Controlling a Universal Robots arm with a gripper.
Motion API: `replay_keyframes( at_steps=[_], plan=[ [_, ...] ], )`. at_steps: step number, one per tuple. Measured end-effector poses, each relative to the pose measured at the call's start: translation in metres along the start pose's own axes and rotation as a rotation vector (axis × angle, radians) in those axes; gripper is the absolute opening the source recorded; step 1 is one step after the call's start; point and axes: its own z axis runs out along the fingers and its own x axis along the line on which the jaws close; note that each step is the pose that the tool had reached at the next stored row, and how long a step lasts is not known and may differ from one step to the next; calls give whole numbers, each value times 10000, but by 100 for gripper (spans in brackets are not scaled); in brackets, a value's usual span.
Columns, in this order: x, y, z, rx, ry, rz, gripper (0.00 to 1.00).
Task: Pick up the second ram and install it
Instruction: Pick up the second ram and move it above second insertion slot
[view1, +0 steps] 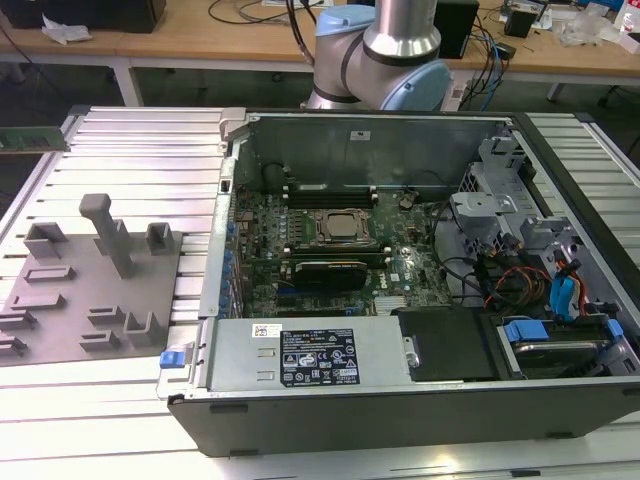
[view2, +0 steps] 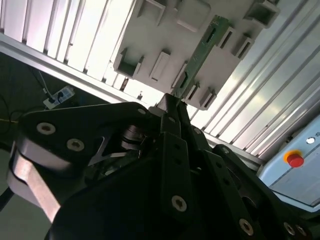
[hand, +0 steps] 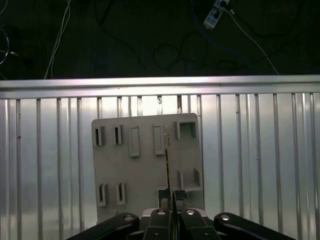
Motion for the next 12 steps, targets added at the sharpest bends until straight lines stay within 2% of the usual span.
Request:
replay_keyframes(
  at_steps=[2,4,12],
  plan=[
    [-6,4,-90,0,0,0,14],
    [-8,7,-141,0,0,0,14],
    [-9,0,-149,-3,2,1,14]
  ],
)
